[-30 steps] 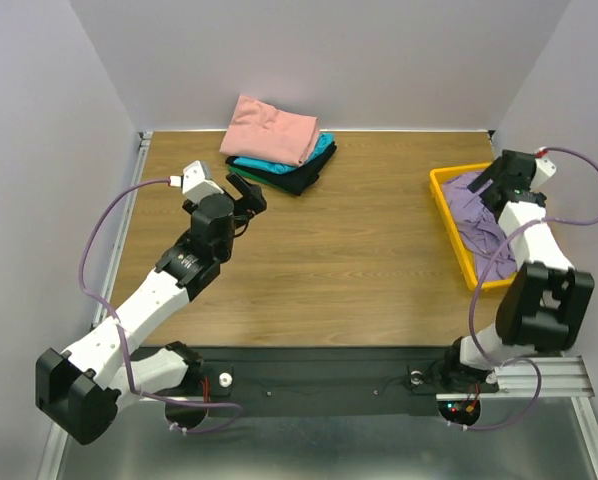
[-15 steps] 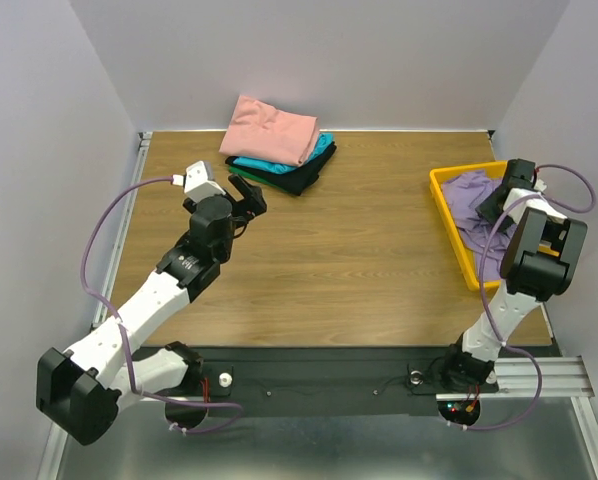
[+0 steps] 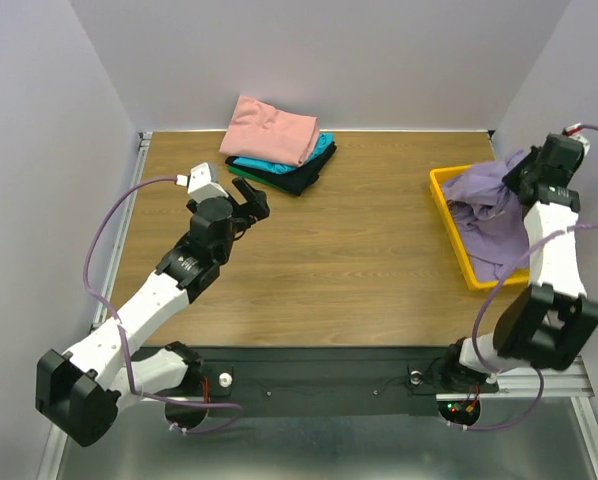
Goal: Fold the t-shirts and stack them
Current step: Grab the tshirt from the pile, then move the tshirt to the center of the board
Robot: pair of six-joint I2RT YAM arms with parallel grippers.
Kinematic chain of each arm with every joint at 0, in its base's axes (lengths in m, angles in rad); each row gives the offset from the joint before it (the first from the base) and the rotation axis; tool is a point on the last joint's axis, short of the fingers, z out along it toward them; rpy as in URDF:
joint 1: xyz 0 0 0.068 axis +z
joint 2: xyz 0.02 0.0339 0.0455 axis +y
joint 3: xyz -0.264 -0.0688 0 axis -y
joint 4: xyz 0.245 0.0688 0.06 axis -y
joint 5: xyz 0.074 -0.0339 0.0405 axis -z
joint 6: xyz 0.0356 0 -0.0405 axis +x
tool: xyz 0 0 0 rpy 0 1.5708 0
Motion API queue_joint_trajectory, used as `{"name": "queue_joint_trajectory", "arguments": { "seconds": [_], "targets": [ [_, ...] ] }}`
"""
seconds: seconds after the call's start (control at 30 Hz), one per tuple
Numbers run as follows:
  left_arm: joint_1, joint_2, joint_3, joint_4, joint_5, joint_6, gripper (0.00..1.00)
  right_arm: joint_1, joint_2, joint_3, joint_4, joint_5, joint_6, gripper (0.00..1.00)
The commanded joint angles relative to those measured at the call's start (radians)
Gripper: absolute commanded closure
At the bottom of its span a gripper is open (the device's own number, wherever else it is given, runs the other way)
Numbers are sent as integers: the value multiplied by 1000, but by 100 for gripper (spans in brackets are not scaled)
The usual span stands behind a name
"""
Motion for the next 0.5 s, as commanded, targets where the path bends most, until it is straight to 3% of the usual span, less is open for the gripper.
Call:
{"name": "queue_joint_trajectory", "arguments": {
  "seconds": [0.0,0.1,0.2,0.3,0.33,0.47],
  "targets": [
    [8,-57,-18,26,18,-12,1,45,-183,47,24,-166,-41,100],
    [8,-77,-30,14,19,-33,2,150,-252,96,9,-223,-59,99],
    [8,-104,-40,-13,13,-68,2,348,-252,174,1,-311,-76,100],
    [8,-121,-50,-50,6,-111,2,491,-198,275,-14,-332,-102,100],
    [8,-135,-53,-69,-8,-137,2,616,-160,329,-18,-356,-116,100],
    [9,-157,-44,-194,-34,-185,2,767,-54,462,-18,-378,-139,100]
  ]
}}
